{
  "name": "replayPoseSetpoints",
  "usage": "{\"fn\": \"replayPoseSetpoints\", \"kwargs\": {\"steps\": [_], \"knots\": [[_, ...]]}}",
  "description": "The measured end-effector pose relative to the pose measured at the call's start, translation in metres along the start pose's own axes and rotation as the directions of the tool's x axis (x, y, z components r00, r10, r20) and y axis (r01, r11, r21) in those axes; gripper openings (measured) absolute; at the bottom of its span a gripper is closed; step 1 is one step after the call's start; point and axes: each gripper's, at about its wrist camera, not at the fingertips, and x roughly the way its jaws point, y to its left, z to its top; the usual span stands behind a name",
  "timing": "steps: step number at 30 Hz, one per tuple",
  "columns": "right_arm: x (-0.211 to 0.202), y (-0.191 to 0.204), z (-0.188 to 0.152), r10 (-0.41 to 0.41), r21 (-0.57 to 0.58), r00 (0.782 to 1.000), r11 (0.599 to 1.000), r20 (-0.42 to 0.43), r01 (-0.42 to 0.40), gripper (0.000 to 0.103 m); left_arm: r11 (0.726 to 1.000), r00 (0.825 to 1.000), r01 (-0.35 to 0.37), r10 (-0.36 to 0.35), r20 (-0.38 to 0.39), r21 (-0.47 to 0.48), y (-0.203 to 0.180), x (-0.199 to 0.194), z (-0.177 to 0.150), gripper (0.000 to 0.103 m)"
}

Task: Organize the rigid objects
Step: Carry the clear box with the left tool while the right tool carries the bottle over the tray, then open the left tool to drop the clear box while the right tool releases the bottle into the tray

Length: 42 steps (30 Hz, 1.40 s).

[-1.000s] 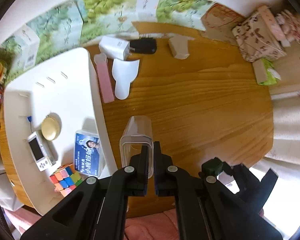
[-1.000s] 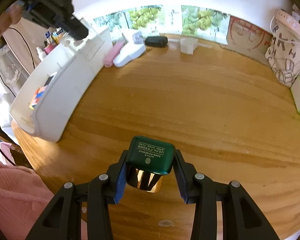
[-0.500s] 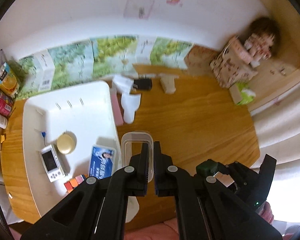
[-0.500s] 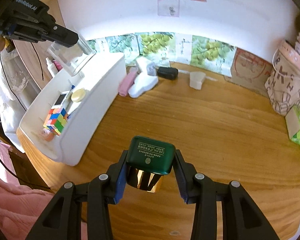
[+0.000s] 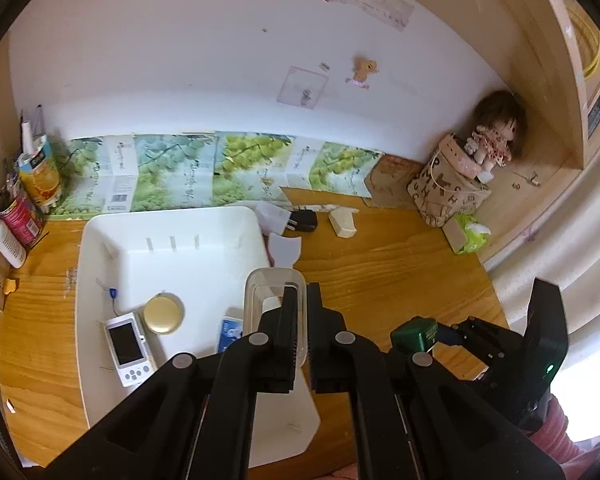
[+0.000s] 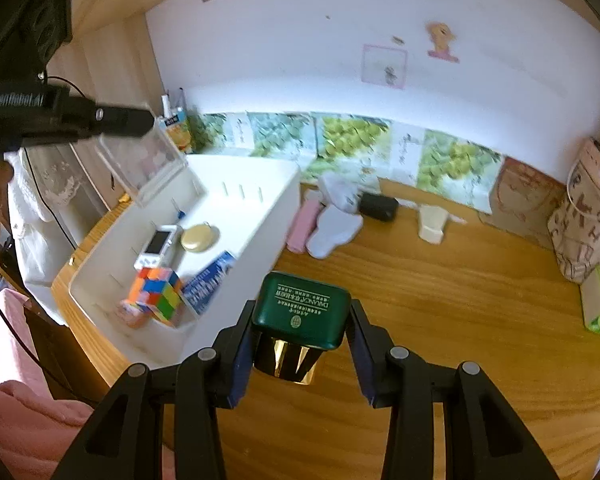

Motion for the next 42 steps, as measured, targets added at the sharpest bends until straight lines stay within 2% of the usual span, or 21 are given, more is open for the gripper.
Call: {"fn": "replayPoseSetpoints", "kwargs": {"steps": [7, 13, 25, 33, 38, 39, 40, 42], "knots": [[0.004, 0.029, 0.019, 0.022, -0.022, 0.999, 1.0, 0.026, -0.021, 0.043, 0.999, 0.999, -0.02, 0.022, 0.049, -0.042, 0.032, -0.014, -0.018, 0.003], [0.011, 0.058, 0.027, 0.043, -0.05, 0.999, 0.998, 0.03, -0.041, 0.043, 0.997, 0.999, -0.027, 0.029, 0.043, -0.066, 0.058, -0.02, -0.031, 0.003], [0.029, 0.101, 0.033, 0.068, -0.049, 0.997, 0.997, 0.045, -0.066, 0.043, 0.998, 0.999, -0.039, 0.04, 0.008, -0.057, 0.09, -0.027, -0.049, 0.003], [0.035, 0.111, 0.032, 0.066, -0.043, 0.997, 0.997, 0.05, -0.064, 0.043, 0.996, 0.997, -0.072, 0.07, -0.043, -0.046, 0.095, -0.018, -0.054, 0.006], [0.037, 0.11, 0.029, 0.054, -0.044, 0.997, 0.998, 0.047, -0.052, 0.046, 0.996, 0.996, -0.089, 0.088, -0.032, -0.031, 0.094, -0.015, -0.049, 0.02], [0.036, 0.109, 0.028, 0.052, -0.044, 0.997, 0.998, 0.056, -0.05, 0.05, 0.995, 0.995, -0.099, 0.097, -0.032, -0.035, 0.094, -0.014, -0.048, 0.03], [0.033, 0.108, 0.028, 0.054, -0.041, 0.996, 0.998, 0.067, -0.052, 0.052, 0.994, 0.994, -0.104, 0.103, -0.033, -0.04, 0.095, -0.013, -0.048, 0.049], [0.029, 0.106, 0.028, 0.055, -0.035, 0.995, 0.998, 0.085, -0.052, 0.063, 0.992, 0.994, -0.107, 0.107, -0.004, -0.07, 0.097, -0.014, -0.048, 0.068]]}}
